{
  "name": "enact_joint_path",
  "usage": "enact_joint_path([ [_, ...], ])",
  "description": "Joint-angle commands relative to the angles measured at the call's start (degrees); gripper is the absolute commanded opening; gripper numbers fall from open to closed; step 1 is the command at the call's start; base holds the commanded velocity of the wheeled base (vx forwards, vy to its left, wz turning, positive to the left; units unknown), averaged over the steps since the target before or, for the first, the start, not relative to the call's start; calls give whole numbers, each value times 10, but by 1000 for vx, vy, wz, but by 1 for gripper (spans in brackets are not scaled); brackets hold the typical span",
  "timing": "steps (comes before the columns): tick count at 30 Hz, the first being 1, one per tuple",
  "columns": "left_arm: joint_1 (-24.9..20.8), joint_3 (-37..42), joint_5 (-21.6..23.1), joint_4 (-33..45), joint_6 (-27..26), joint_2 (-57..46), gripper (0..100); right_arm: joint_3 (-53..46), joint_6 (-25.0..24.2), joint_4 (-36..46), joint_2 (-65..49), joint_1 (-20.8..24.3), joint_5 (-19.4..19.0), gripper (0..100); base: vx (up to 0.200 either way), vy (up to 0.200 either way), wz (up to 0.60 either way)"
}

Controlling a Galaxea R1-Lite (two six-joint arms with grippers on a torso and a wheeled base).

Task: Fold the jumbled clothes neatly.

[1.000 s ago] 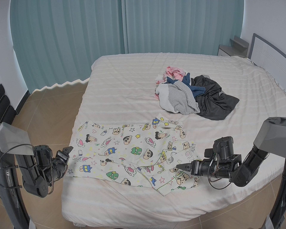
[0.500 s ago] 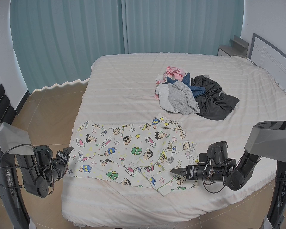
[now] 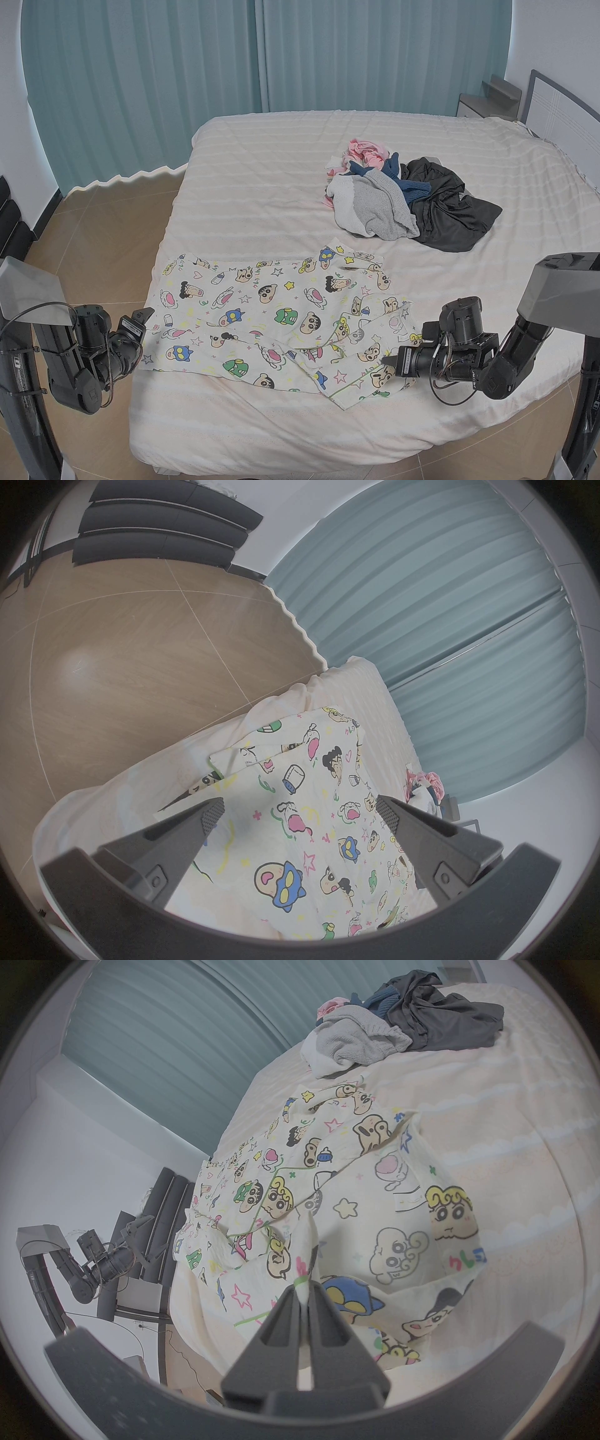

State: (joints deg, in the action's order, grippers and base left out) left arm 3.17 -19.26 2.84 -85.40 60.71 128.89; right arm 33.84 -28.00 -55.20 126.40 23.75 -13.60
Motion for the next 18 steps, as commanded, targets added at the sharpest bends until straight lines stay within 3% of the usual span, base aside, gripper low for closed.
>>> enact_joint_path([
  [1, 1, 0, 0, 0, 0, 0, 100, -6, 1, 0, -8, -2, 2, 0, 0, 0, 0],
  [7, 1, 0, 1, 0, 0, 0, 100, -18, 35, 0, -7, -1, 31, 0, 0, 0, 0],
  [12, 1, 0, 0, 1, 0, 0, 100, -20, 29, 0, -19, -2, 31, 0, 0, 0, 0],
  [13, 0, 0, 0, 0, 0, 0, 100, -22, 29, 1, -21, -2, 30, 100, 0, 0, 0],
  [18, 0, 0, 0, 0, 0, 0, 100, -26, 26, 0, -26, 4, 29, 100, 0, 0, 0],
])
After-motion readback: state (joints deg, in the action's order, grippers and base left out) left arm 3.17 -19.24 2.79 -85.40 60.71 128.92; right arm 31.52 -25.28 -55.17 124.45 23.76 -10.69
